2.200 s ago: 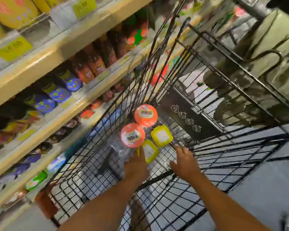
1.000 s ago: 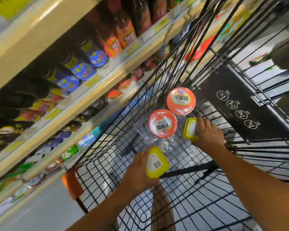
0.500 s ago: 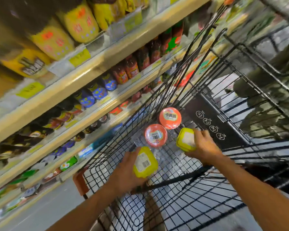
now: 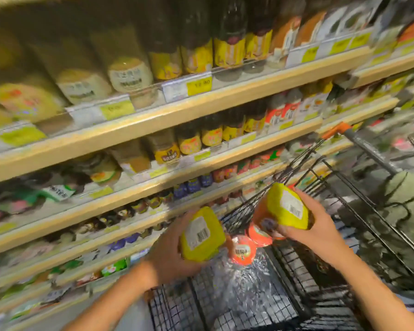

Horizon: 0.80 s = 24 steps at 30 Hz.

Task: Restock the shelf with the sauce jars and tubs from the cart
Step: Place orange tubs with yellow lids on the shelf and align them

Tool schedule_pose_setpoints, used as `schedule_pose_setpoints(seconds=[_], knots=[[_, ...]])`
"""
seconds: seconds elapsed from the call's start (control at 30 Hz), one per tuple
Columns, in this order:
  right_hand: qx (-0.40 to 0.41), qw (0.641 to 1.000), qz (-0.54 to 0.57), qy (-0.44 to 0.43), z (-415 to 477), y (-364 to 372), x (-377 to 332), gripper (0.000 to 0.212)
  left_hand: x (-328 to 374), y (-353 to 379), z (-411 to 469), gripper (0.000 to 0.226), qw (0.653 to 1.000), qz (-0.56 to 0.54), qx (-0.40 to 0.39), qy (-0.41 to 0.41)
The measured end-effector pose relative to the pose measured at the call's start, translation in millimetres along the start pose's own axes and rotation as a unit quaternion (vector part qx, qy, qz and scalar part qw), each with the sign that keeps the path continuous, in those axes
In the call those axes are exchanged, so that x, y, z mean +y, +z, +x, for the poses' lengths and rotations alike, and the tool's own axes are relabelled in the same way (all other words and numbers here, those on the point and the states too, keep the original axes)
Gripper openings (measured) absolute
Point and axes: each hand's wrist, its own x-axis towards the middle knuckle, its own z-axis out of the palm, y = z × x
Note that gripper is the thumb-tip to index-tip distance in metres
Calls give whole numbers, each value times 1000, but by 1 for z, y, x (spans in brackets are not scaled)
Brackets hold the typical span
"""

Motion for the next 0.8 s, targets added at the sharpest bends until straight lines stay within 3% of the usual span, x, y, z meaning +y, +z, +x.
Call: schedule_pose_setpoints(seconds=[0.13,0.27,0.37,0.63,0.8], knots=[[-28,995,47,-79,10,15,-69,109,28,-56,-36,117,993,-82,83,6],[-55,986,76,-135,8,47,-143,96,36,-107,-85,111,981,-126,148,16],[-76,979,91,-166,-2,80,-194,112,31,-144,-131,107,971,-133,198,17],[-153,946,129,-255,-60,214,-310,89,10,-228,-287,100,919,-229,317,45],[-199,926,171,-271,-122,303,-376,100,-11,-277,-402,90,888,-249,382,56]])
